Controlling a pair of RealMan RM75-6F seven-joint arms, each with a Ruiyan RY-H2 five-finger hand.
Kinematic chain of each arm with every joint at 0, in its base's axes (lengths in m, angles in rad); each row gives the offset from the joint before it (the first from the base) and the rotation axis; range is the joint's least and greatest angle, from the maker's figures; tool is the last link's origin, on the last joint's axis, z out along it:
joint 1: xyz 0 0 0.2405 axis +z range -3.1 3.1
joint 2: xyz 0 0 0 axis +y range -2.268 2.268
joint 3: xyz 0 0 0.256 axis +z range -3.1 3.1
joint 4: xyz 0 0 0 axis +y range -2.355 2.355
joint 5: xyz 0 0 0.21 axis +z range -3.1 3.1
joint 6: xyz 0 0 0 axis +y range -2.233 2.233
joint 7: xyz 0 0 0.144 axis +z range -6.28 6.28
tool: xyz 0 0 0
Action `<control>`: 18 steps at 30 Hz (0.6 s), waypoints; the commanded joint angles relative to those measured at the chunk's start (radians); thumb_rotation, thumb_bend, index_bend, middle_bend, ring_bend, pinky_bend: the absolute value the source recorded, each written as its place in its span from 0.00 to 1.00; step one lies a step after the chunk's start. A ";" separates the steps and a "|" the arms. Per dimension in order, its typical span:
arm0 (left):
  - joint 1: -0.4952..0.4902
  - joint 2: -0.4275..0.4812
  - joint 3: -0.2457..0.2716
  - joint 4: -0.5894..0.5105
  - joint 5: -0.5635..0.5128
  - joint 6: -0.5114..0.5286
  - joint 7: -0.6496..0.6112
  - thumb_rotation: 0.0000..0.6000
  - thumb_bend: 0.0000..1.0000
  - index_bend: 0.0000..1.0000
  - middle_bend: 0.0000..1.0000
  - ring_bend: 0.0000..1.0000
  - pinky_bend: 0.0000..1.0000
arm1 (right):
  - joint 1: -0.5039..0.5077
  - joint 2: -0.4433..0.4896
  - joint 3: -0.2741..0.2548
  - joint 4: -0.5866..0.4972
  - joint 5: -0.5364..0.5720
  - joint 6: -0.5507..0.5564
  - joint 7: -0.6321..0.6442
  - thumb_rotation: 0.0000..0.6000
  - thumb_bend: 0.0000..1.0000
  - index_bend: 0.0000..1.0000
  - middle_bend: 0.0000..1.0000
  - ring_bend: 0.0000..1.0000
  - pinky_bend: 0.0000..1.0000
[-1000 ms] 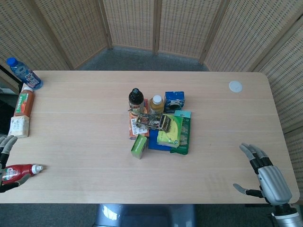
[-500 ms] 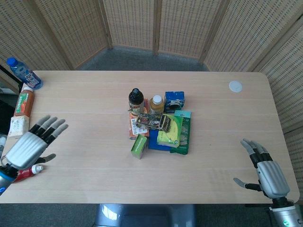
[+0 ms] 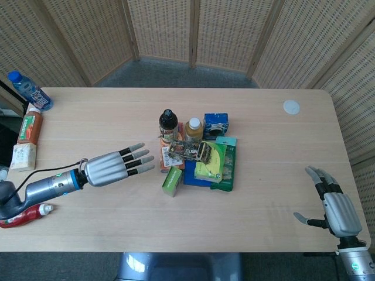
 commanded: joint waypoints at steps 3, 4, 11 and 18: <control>-0.119 -0.151 0.030 0.206 0.031 0.097 -0.081 1.00 0.00 0.00 0.00 0.00 0.00 | 0.003 0.007 0.006 0.005 0.015 -0.010 0.018 0.98 0.00 0.00 0.00 0.00 0.00; -0.131 -0.161 0.036 0.221 0.031 0.099 -0.088 1.00 0.00 0.00 0.00 0.00 0.00 | 0.004 0.008 0.007 0.006 0.017 -0.012 0.021 0.98 0.00 0.00 0.00 0.00 0.00; -0.227 -0.238 0.087 0.300 0.042 0.104 -0.095 1.00 0.00 0.00 0.00 0.00 0.00 | 0.008 0.010 0.011 0.009 0.025 -0.021 0.032 0.98 0.00 0.00 0.00 0.00 0.00; -0.302 -0.306 0.130 0.351 0.025 0.053 -0.103 1.00 0.00 0.00 0.00 0.00 0.00 | 0.008 0.015 0.013 0.010 0.025 -0.022 0.047 0.98 0.00 0.00 0.00 0.00 0.00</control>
